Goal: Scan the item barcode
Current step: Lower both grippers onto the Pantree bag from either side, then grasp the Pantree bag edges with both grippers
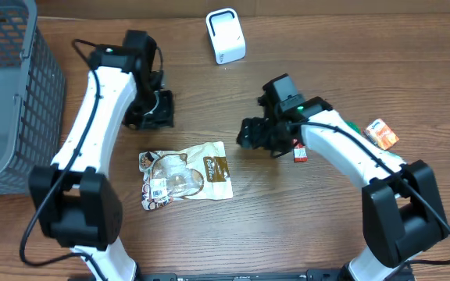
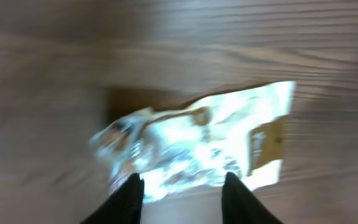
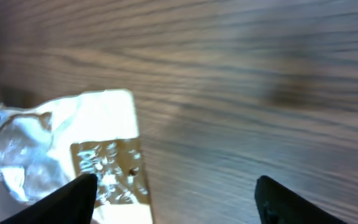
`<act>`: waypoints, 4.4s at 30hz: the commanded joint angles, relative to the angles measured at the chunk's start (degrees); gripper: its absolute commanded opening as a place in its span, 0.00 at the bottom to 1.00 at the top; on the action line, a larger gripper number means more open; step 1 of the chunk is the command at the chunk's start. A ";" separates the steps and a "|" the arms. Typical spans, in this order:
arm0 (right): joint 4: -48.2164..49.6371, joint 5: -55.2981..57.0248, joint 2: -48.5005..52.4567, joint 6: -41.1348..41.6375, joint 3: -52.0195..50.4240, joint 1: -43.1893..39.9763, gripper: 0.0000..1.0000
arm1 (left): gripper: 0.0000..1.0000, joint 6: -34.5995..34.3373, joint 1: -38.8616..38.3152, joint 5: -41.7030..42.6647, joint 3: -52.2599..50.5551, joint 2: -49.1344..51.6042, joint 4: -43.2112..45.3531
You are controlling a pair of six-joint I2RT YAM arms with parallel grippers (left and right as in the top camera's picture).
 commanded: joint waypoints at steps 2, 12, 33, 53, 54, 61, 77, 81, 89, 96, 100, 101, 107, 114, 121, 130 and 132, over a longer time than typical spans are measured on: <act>1.53 0.81 0.09 1.44 -0.50 5.97 0.87 | 0.40 -5.66 -0.33 -9.31 -0.66 0.07 -1.99; 3.50 10.34 0.09 5.38 -0.52 13.09 0.88 | 0.43 -7.56 -0.28 -8.92 -7.85 -2.51 0.33; 5.11 10.32 0.09 5.38 -0.57 13.29 0.88 | 0.58 -8.83 1.18 -3.28 -45.72 -19.52 33.33; 5.46 10.32 0.09 5.40 -0.63 13.29 0.95 | 0.57 -5.20 -1.60 3.26 -45.94 -7.85 38.03; 5.29 10.34 0.09 5.40 -0.63 13.29 0.95 | 0.57 -3.91 -1.57 4.66 -45.94 -7.74 38.49; 4.96 10.32 0.79 8.87 -2.60 13.29 0.95 | 0.56 -2.73 -1.57 9.79 -45.86 -7.82 38.75; 5.18 9.40 1.92 14.45 -7.10 13.29 0.91 | 0.61 -0.83 -1.57 5.49 -35.36 -7.85 29.40; 5.20 6.78 1.92 14.67 -6.80 13.29 0.90 | 0.60 0.26 -1.57 3.52 -32.81 -7.85 26.23; 4.98 5.57 1.92 17.66 -6.47 13.29 0.88 | 0.62 1.09 -1.57 0.57 -33.33 -7.80 24.85; 5.03 6.03 1.92 20.39 -6.97 13.42 0.88 | 0.53 0.59 -1.60 1.14 -39.10 -7.72 29.18; 5.01 6.45 2.73 20.85 -6.99 14.67 0.88 | 0.51 -0.02 -2.01 1.11 -40.89 -7.72 30.84; 5.03 6.93 3.06 21.57 -6.99 15.26 0.88 | 0.50 -0.04 -2.21 1.11 -41.64 -7.72 31.45; 6.10 8.52 4.39 21.90 -6.99 17.66 0.88 | 0.51 -0.74 -3.37 1.11 -45.40 -7.72 35.50; 7.02 8.35 5.62 26.47 -6.99 20.00 0.80 | 0.51 -1.11 -4.61 1.14 -46.29 -7.72 36.02; 14.19 -1.92 9.18 25.79 -6.99 20.31 0.68 | 0.52 -1.09 -4.68 1.14 -46.29 -7.72 36.20; 15.98 -6.71 7.45 21.31 -6.95 16.11 0.42 | 0.55 -1.07 -4.68 1.11 -46.23 -7.74 36.28; 15.85 -6.69 7.45 19.37 -6.95 15.78 0.32 | 0.56 -1.07 -4.61 1.11 -45.62 -7.74 36.09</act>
